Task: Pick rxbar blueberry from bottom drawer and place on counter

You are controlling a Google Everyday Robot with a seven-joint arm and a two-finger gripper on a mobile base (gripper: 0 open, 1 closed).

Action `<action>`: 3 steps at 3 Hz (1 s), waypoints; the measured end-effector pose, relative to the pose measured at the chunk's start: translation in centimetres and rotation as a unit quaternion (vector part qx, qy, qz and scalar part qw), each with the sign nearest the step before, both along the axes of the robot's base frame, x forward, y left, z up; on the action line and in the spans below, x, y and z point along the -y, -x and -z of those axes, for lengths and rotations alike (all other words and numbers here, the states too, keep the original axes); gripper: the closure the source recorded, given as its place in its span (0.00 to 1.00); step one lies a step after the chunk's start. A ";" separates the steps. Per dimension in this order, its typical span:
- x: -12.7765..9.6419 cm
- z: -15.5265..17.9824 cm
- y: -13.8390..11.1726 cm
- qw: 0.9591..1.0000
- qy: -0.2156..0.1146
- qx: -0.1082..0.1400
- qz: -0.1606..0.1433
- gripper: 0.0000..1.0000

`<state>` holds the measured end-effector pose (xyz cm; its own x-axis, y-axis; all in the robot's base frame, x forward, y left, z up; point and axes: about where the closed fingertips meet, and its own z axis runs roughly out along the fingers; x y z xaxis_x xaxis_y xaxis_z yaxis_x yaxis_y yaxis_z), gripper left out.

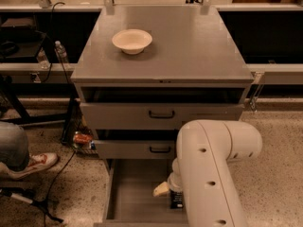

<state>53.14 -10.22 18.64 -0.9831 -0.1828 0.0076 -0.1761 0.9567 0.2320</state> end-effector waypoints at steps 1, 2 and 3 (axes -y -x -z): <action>-1.2 3.3 0.4 1.000 0.020 -0.012 -0.007 0.00; -2.3 5.3 0.1 0.999 0.043 -0.004 -0.006 0.00; -2.6 7.0 -0.8 0.998 0.060 0.008 0.006 0.00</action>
Offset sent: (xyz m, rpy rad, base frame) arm 0.0101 0.0377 -0.0754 -0.1426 -0.0314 0.0020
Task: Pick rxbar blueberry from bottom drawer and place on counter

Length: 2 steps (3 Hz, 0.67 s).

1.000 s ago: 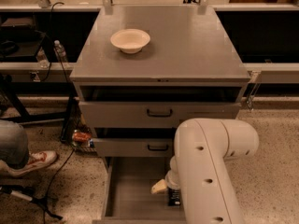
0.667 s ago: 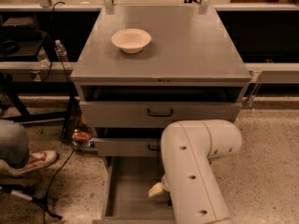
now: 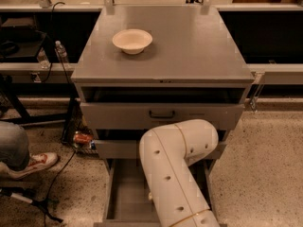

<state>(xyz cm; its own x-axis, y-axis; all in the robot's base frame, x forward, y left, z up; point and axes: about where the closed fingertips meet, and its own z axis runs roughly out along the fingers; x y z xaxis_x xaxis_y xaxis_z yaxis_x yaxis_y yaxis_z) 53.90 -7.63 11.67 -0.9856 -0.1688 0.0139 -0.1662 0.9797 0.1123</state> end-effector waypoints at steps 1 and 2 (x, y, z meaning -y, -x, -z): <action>-0.1 2.2 -0.8 1.000 -0.002 -0.003 0.013 0.03; -0.1 3.2 -1.3 1.000 -0.007 -0.010 0.019 0.26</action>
Offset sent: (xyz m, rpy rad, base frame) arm 0.0255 0.0005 -0.0465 0.0270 0.0351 -0.0555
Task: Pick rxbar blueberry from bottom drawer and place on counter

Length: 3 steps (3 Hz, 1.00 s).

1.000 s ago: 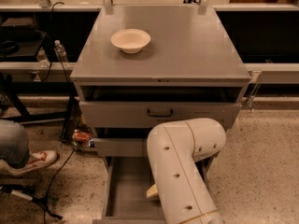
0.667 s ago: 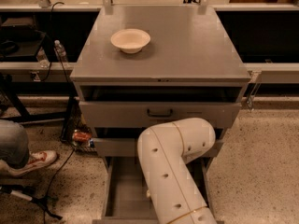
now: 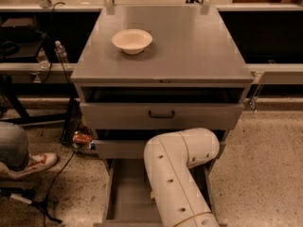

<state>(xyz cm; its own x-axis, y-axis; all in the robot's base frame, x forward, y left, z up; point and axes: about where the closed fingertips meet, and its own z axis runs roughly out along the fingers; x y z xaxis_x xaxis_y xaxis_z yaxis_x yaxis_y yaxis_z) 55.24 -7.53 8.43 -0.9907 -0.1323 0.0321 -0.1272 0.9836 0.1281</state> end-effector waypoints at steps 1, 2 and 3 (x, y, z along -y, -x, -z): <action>0.0 -0.6 0.0 1.000 0.000 0.000 0.000 0.49; 0.0 -1.4 0.0 1.000 0.000 0.000 0.000 0.74; 0.0 -2.3 0.0 1.000 0.000 0.000 0.000 0.95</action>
Offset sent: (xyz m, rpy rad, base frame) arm 0.0149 -0.0089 0.0337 0.1072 -0.0025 0.0110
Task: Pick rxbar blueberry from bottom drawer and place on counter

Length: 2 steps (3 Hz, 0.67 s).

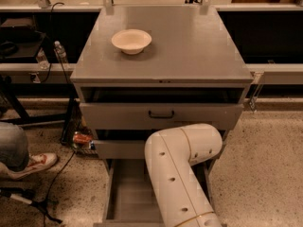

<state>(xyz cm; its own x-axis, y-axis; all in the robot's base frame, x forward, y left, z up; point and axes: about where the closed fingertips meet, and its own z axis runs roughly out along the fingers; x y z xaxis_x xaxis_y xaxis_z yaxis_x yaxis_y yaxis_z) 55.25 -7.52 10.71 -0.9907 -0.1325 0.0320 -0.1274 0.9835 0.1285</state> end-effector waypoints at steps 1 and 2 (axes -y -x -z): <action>0.0 -0.5 0.0 1.000 0.000 0.000 0.000 1.00; 0.0 -1.6 -0.2 0.999 -0.037 -0.001 -0.011 1.00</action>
Offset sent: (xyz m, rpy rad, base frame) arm 0.0110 -0.0076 0.1200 0.5969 0.0135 0.1849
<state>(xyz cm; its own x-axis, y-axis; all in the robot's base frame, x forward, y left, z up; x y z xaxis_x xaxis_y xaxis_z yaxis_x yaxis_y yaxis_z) 55.43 -7.50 12.30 -0.9873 -0.1573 0.0235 -0.1495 0.9683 0.2002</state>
